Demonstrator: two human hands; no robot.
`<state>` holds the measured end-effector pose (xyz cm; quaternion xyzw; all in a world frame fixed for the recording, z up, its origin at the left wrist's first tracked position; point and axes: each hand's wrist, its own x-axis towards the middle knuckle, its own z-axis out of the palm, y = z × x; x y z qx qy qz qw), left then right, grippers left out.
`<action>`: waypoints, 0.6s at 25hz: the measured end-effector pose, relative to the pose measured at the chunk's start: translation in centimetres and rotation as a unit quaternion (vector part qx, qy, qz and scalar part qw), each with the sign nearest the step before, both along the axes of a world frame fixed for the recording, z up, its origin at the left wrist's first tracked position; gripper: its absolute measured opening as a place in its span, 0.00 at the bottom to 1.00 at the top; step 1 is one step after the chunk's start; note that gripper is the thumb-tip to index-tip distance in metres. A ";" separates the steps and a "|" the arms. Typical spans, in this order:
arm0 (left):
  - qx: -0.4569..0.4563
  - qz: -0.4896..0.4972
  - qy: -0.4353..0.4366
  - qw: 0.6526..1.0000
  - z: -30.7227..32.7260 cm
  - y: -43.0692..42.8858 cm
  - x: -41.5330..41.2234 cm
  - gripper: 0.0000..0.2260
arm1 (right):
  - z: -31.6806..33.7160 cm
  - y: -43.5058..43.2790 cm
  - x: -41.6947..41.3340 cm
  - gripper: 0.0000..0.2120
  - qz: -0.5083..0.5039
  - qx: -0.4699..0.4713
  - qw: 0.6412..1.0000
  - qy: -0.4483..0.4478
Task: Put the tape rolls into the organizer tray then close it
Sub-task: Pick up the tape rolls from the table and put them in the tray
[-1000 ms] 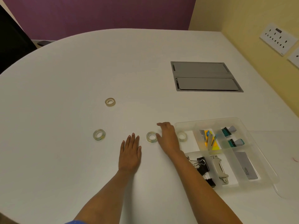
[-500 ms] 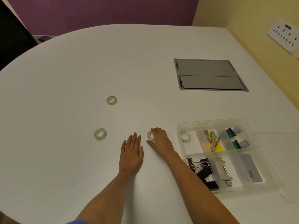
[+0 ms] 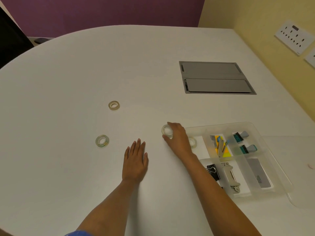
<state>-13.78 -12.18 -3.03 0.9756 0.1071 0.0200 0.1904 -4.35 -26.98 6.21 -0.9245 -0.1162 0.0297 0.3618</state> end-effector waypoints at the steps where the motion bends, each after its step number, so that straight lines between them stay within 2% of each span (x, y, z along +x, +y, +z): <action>1: 0.002 -0.001 0.001 1.000 0.0 0.0 0.0 0.28 | 0.7 -0.6 0.3 0.26 -0.020 0.010 1.000 -0.004; 6: -0.006 -0.002 -0.003 1.000 0.0 0.0 0.0 0.28 | 2.9 -4.7 0.6 0.25 -0.091 0.001 0.996 0.007; 15: 0.001 -0.001 -0.004 1.000 0.0 0.0 0.0 0.28 | 0.5 -8.8 -1.4 0.25 -0.075 -0.154 0.975 0.141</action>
